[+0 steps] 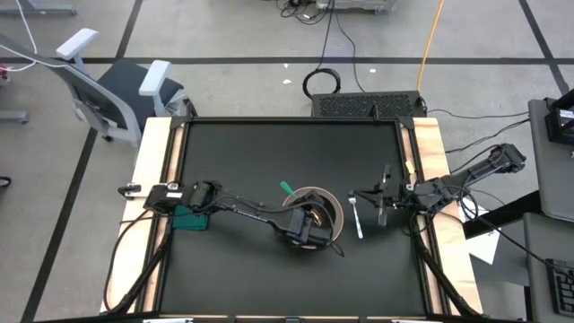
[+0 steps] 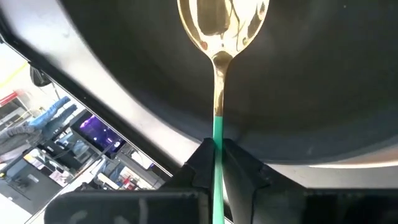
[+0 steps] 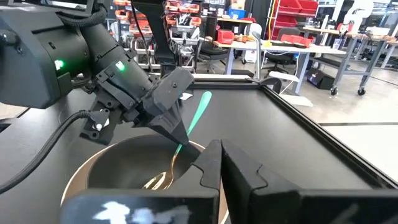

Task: Set table place
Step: Put the blue spoon into the black bowl, then return to Home Position

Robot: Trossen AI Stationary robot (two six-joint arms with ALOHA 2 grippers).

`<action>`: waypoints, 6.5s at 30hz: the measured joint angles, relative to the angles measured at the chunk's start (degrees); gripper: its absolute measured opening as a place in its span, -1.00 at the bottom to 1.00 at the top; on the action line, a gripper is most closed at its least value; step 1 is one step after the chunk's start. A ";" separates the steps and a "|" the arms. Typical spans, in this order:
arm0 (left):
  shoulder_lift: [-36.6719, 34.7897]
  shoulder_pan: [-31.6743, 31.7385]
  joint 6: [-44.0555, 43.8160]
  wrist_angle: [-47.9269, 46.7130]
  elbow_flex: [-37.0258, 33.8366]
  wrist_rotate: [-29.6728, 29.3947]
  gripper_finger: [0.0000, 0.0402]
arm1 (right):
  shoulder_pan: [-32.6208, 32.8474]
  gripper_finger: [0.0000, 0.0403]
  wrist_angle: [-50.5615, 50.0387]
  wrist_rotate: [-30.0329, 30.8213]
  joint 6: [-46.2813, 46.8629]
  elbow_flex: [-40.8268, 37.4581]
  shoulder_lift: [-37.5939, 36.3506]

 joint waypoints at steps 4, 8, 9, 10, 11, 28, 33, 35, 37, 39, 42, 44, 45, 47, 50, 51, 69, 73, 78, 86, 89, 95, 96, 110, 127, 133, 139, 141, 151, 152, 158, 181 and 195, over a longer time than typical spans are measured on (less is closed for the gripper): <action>-0.02 0.17 0.03 0.39 0.00 1.34 -0.84 | 0.00 -1.00 0.01 0.00 0.00 0.00 0.00; -0.01 0.18 0.67 0.89 0.00 2.87 -0.91 | 0.00 -1.00 -0.01 -0.02 0.35 0.00 0.02; -0.02 0.18 0.80 1.03 0.00 3.38 -0.94 | 0.00 -1.00 0.01 -0.02 0.39 0.00 0.00; -0.01 0.18 0.81 1.02 0.00 3.49 -0.96 | -0.01 -1.00 0.00 -0.02 0.39 0.00 0.01; -0.02 0.18 0.79 1.01 0.00 3.48 -0.97 | -0.01 -1.00 0.00 -0.02 0.41 0.00 0.00; -0.02 0.11 3.19 0.99 0.02 6.78 -0.97 | 0.00 -1.00 -0.01 -0.02 0.44 0.00 0.00; -0.02 0.18 3.74 0.97 0.09 6.16 -0.89 | -0.02 -1.00 -0.03 -0.02 0.42 0.00 0.02; -0.02 0.18 3.85 0.99 0.09 6.14 -0.88 | -0.01 -1.00 -0.03 -0.02 0.42 0.00 0.01; -0.02 0.18 3.85 0.97 0.09 6.14 -0.90 | 0.00 -1.00 -0.03 -0.02 0.42 0.00 0.00; -0.02 0.18 3.85 0.99 0.09 6.14 -0.95 | 0.00 -1.00 -0.03 -0.02 0.42 0.00 0.00; -0.02 0.18 3.58 0.97 0.09 6.08 -0.98 | -0.02 -1.00 -0.02 -0.02 0.42 0.00 0.00; -0.02 0.18 3.39 0.99 0.09 6.08 -0.95 | -0.01 -1.00 -0.03 -0.02 0.42 -0.01 0.01; -0.02 0.18 3.37 0.99 0.09 6.08 -0.92 | -0.02 -1.00 -0.03 -0.02 0.42 0.00 0.00; -0.02 0.01 3.34 0.99 0.09 6.10 -0.87 | 0.00 -1.00 -0.01 -0.02 0.42 0.00 0.00; -0.02 -0.26 3.15 0.98 0.09 6.08 -0.79 | -0.02 -1.00 -0.03 -0.02 0.42 0.00 0.00; -0.02 -0.36 3.15 0.99 0.09 6.08 -0.77 | 0.00 -1.00 -0.01 -0.02 0.42 0.00 0.00; -0.02 -1.47 2.76 0.77 0.09 1.41 -0.38 | 0.00 -1.00 -0.01 -0.04 1.03 0.00 0.02; -0.02 -2.28 3.54 0.35 1.12 -1.33 -0.35 | 0.00 -1.00 -0.01 -0.04 1.03 0.00 0.00; -0.02 -3.26 3.43 -0.65 4.02 -1.06 -0.35 | 0.00 -1.00 -0.01 -0.04 1.04 0.00 0.02; -2.09 -4.00 0.87 -3.56 8.37 6.65 -0.35 | -0.02 -1.00 -0.03 -0.04 1.05 0.00 0.02; -3.29 -3.48 -1.44 -3.59 8.67 9.52 -0.45 | -0.02 -1.00 -0.04 -0.07 1.07 0.00 0.15; -4.00 -2.35 -4.32 -4.12 8.70 14.89 -0.87 | -0.02 -1.00 0.01 -1.34 1.31 0.00 0.26; -4.00 -2.25 -4.79 -4.24 8.70 15.78 -0.93 | -0.02 -1.00 0.09 -1.50 1.31 0.00 0.26; -4.00 -2.07 -5.22 -2.40 8.68 19.54 -0.91 | -0.02 -1.00 0.18 -1.55 1.29 0.00 0.26; -18.92 0.33 -21.46 -7.87 8.67 23.26 -0.98 | -0.02 -1.00 -0.03 -1.57 1.27 0.00 0.28; -22.09 2.27 -35.83 -11.40 8.68 23.78 -0.97 | -0.01 -1.00 0.00 -1.56 1.20 0.00 0.28; -22.49 2.87 -36.61 -12.67 8.68 21.86 -0.96 | -0.02 -1.00 0.12 -1.57 0.87 0.00 0.28; -22.49 2.82 -35.77 -12.72 8.68 21.66 -0.96 | -0.02 -1.00 0.12 -1.56 0.87 0.00 0.28; -23.65 3.00 -29.68 -10.20 8.66 22.89 -0.99 | -0.02 -1.00 0.03 -1.55 1.01 0.00 0.30; -24.16 3.12 -30.02 -9.93 8.66 22.80 -0.98 | -0.01 -1.00 0.03 -1.56 1.02 0.00 0.31; -29.10 4.61 -31.77 -9.17 8.63 20.46 -0.99 | -0.02 -1.00 0.01 -1.55 1.35 0.00 0.28; -46.91 12.28 -37.16 -4.76 -1.91 23.91 -0.99 | -0.01 -1.00 0.04 -1.65 1.90 -0.02 2.13; -69.28 14.26 -32.49 38.52 -42.99 45.09 -0.99 | 0.00 -1.00 0.45 -1.81 1.64 -0.02 2.40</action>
